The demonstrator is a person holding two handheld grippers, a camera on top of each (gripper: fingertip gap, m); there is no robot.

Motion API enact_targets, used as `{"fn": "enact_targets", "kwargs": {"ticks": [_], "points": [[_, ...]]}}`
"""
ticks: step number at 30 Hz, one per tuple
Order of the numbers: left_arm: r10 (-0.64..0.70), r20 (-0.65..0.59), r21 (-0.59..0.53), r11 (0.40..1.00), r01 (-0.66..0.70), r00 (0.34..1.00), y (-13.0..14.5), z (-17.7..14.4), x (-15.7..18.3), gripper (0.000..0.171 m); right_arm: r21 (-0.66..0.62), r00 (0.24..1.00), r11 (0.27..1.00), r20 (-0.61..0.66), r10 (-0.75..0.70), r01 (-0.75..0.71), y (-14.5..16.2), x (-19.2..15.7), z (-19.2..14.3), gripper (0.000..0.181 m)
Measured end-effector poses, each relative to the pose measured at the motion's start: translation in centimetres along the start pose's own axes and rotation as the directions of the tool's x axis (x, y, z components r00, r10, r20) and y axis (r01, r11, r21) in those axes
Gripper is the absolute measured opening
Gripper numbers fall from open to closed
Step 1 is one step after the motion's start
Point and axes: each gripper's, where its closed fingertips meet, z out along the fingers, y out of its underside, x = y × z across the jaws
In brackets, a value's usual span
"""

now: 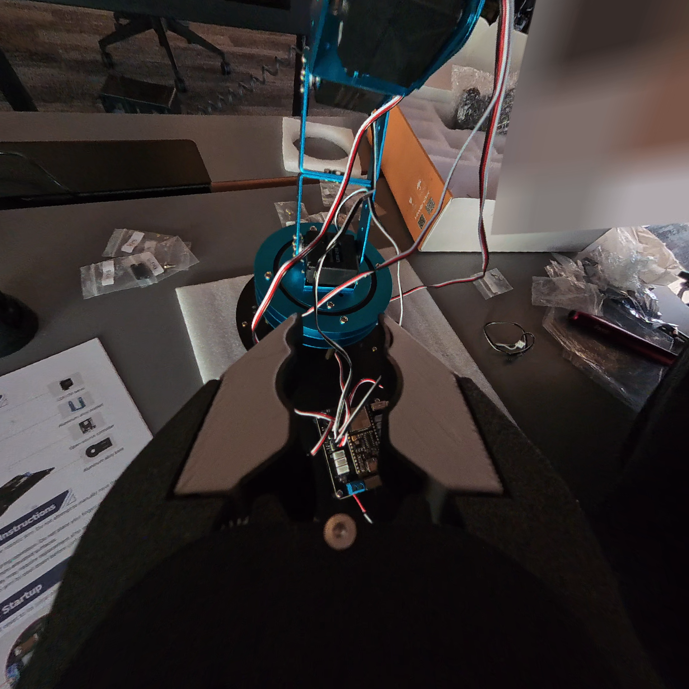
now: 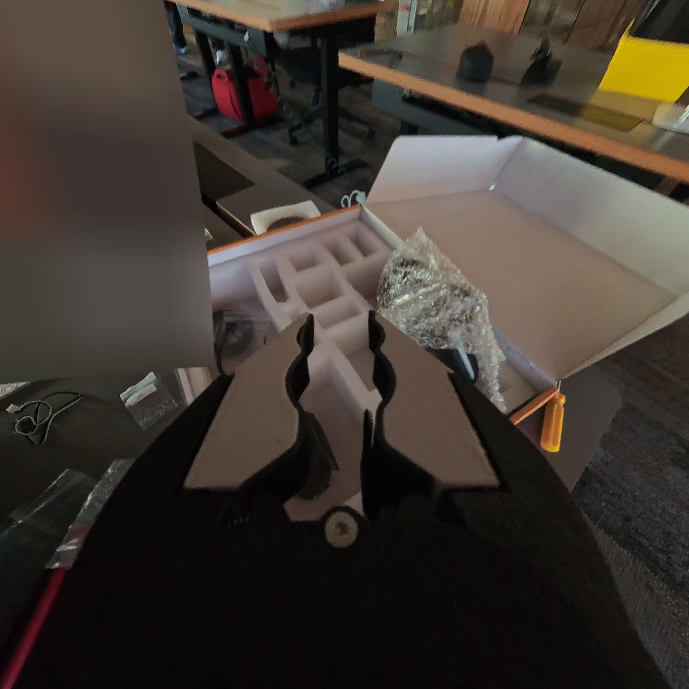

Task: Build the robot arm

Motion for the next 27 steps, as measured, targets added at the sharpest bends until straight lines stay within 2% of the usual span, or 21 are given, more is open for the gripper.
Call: {"fn": "enact_targets", "kwargs": {"ticks": [2,6,12,15,20,24,27], "points": [[-0.003,0.001,0.014,1.0,0.003,1.0,0.0,-0.4,0.0,0.038,0.025,1.0,1.0,0.014,-0.005,0.005,-0.5,-1.5,-0.6,0.027],[0.013,-0.001,0.059,0.998,-0.013,1.0,-0.1,-2.2,0.5,0.037,-0.009,0.994,1.0,0.112,0.015,-0.014,0.2,-6.5,-1.0,0.028],[0.012,0.091,0.142,0.99,-0.025,0.996,1.8,-8.4,0.2,0.036,-0.028,0.983,0.999,0.178,0.035,-0.03,2.9,-15.6,-2.1,0.022],[-0.009,0.13,0.068,0.998,0.0,0.991,4.4,-12.1,-0.6,0.036,0.052,0.976,0.989,0.181,0.125,-0.137,4.6,-20.3,-1.8,0.018],[0.046,0.176,-0.096,0.995,-0.03,0.983,10.4,-17.6,-2.9,0.036,0.076,0.925,0.946,0.25,0.287,-0.314,7.0,-28.3,0.4,0.019],[0.095,0.116,-0.115,0.99,-0.081,0.989,14.5,-20.0,-3.4,0.036,0.137,0.946,0.951,0.212,0.246,-0.278,7.0,-32.6,2.7,0.02],[0.072,0.061,-0.15,0.987,-0.062,0.996,17.9,-21.2,-3.9,0.037,0.207,0.964,0.949,0.169,0.203,-0.236,6.5,-34.8,4.9,0.019]]}}
